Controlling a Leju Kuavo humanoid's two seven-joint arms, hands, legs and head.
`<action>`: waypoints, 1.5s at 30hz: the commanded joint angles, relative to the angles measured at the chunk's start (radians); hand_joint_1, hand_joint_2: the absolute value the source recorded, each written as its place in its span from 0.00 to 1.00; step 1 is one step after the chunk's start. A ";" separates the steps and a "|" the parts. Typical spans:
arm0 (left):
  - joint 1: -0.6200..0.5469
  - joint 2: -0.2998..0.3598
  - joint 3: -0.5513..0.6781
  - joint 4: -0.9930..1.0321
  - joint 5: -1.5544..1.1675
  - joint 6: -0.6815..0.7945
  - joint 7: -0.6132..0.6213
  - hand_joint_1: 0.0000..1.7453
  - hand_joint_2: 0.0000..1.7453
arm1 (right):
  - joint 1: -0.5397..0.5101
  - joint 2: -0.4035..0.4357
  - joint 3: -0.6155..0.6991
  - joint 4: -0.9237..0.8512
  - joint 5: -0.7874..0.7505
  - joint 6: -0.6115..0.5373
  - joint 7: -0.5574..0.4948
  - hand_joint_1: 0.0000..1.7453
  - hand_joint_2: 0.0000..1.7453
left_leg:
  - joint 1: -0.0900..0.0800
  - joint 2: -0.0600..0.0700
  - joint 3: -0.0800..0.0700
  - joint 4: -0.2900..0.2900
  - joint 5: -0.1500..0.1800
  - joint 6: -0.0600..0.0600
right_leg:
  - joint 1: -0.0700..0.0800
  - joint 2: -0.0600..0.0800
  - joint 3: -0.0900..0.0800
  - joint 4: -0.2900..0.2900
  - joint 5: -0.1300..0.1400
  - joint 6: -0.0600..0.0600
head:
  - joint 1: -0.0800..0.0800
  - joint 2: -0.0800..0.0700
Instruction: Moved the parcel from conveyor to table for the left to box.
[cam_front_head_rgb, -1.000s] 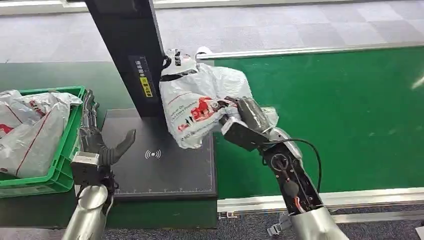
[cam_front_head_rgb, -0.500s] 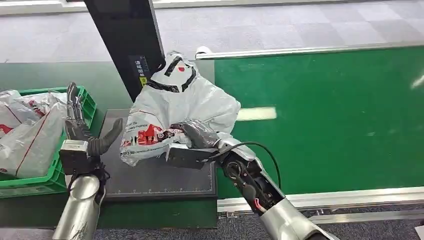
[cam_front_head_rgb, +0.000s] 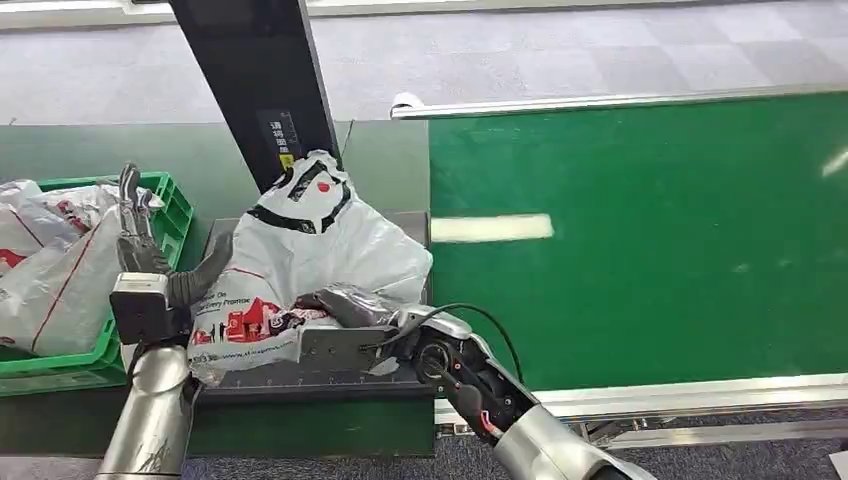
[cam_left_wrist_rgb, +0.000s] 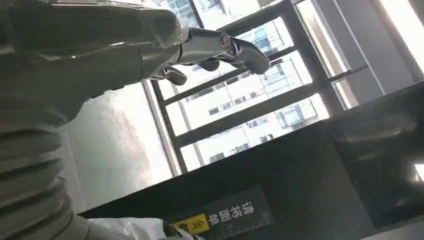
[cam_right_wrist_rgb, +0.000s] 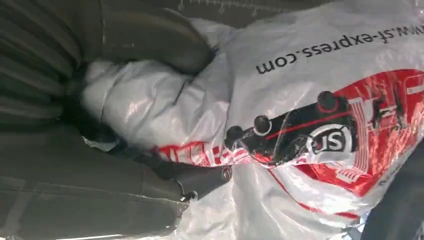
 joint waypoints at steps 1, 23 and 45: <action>-0.033 0.002 0.004 0.066 -0.008 0.002 0.006 0.00 1.00 | -0.040 -0.047 0.006 0.019 -0.120 0.064 -0.010 0.00 1.00 | 0.000 -0.002 -0.002 0.000 0.001 0.000 | 0.001 -0.003 0.000 -0.001 0.001 0.000 | 0.000 0.000; 0.057 0.031 0.076 -0.001 -0.045 0.015 0.001 0.00 1.00 | 0.049 -0.184 -0.190 -0.226 -0.279 0.048 -0.054 0.00 1.00 | 0.001 -0.002 -0.001 -0.001 0.001 -0.001 | 0.001 -0.003 0.000 -0.002 0.001 -0.001 | 0.000 0.000; -0.083 0.306 0.257 0.180 -0.152 -0.022 -0.004 0.00 1.00 | 0.619 -0.268 -0.574 -0.551 -0.270 0.008 -0.099 0.00 1.00 | 0.002 -0.001 -0.002 -0.001 0.000 -0.001 | 0.002 -0.003 -0.001 -0.002 0.000 -0.001 | 0.000 0.000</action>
